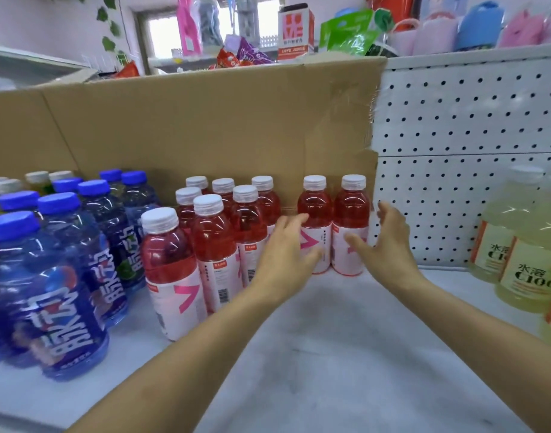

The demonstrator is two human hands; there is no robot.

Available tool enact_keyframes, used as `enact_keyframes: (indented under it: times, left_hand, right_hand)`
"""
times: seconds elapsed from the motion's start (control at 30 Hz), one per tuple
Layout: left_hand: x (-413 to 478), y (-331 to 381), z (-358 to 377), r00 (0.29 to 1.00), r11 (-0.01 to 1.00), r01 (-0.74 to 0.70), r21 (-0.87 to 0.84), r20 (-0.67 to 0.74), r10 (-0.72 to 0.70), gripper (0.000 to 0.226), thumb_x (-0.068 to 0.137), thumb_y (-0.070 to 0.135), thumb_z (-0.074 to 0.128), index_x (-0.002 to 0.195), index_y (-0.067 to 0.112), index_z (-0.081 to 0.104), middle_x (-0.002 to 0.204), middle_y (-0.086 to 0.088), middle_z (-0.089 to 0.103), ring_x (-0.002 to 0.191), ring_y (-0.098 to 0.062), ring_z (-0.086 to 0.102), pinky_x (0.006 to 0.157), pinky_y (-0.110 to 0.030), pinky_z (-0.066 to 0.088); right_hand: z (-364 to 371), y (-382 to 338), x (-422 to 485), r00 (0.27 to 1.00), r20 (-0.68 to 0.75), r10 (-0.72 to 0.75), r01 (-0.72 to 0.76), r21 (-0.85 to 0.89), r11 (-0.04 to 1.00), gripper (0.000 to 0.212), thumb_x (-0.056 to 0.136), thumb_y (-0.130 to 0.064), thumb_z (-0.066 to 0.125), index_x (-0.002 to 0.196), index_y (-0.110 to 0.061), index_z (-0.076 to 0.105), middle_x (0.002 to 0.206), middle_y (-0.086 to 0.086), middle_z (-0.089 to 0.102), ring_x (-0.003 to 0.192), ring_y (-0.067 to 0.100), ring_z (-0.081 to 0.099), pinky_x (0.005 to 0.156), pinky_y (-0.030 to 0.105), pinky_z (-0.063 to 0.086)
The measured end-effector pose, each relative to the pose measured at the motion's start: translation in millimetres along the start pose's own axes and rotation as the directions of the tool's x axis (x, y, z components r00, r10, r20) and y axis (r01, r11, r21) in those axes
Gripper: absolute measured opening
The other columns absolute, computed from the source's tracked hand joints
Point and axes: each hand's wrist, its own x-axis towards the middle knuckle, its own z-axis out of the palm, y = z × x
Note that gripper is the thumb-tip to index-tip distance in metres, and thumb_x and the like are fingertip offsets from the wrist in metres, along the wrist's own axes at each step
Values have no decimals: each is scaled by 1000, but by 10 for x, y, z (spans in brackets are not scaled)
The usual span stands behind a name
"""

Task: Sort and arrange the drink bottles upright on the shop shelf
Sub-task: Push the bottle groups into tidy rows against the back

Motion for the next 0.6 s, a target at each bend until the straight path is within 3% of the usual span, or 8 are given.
enact_keyframes:
  times: [0.07,0.13,0.2,0.3,0.37,0.47,0.53,0.6]
  left_hand:
    - [48,88,-299,982,984,-157,81,-92,165,42,93,19,64,134,17,57,126,1,55,117,-15,53,103,-32,43]
    - [265,159,-582,970,971,-197,138,-119,214,34,94,19,60,128,18,61,123,-1,56,116,-17,54,100,-35,45]
    - [573,203,-805,985,961,-129,247,-82,153,39,96,23,58,134,16,58,131,-6,55,124,-22,52,103,-34,41]
    - [989,183,-973,991,883,78,462,59,-118,45,96,33,57,134,8,54,128,-16,60,120,-32,57,95,-34,45]
    - [1131,150,-974,944,851,163,499,172,-282,42,96,37,59,119,3,56,96,-23,68,89,-35,66,77,-32,47]
    - [1242,140,-922,920,856,172,488,230,-316,38,92,33,68,109,0,61,59,-12,58,48,-25,53,54,-27,42]
    - [1272,164,-877,950,856,105,506,202,-236,33,89,30,72,110,5,67,66,-7,62,49,-20,52,52,-24,39]
    - [1290,205,-815,959,865,61,498,210,-188,33,88,33,73,110,8,70,92,-11,71,67,-24,59,60,-26,44]
  right_hand:
    - [-94,-118,54,995,-43,-94,94,3,996,71,88,-31,71,145,-18,31,143,6,37,134,23,35,104,39,35]
    - [-172,-282,185,989,-29,-144,144,-4,990,66,91,-31,66,146,-23,32,144,5,37,134,23,37,108,43,37]
    - [-222,-457,349,982,48,-183,186,-81,979,61,93,-36,62,147,-28,34,145,6,37,134,24,38,108,45,38]
    - [-260,-656,588,964,204,-171,221,-257,941,53,96,-40,57,145,-27,41,143,10,38,126,29,48,102,43,43]
    - [-278,-721,699,957,251,-145,230,-351,908,45,98,-35,54,142,-23,48,139,13,42,117,31,56,97,41,48]
    - [-318,-729,767,950,278,-141,247,-396,885,42,97,-30,58,138,-19,53,137,13,47,113,30,59,93,37,46]
    - [-335,-709,780,944,298,-145,260,-396,881,46,95,-29,63,138,-18,52,138,10,50,118,27,57,94,35,44]
    - [-356,-711,804,944,292,-154,262,-380,887,47,92,-28,66,136,-17,54,138,8,54,123,25,54,98,35,42]
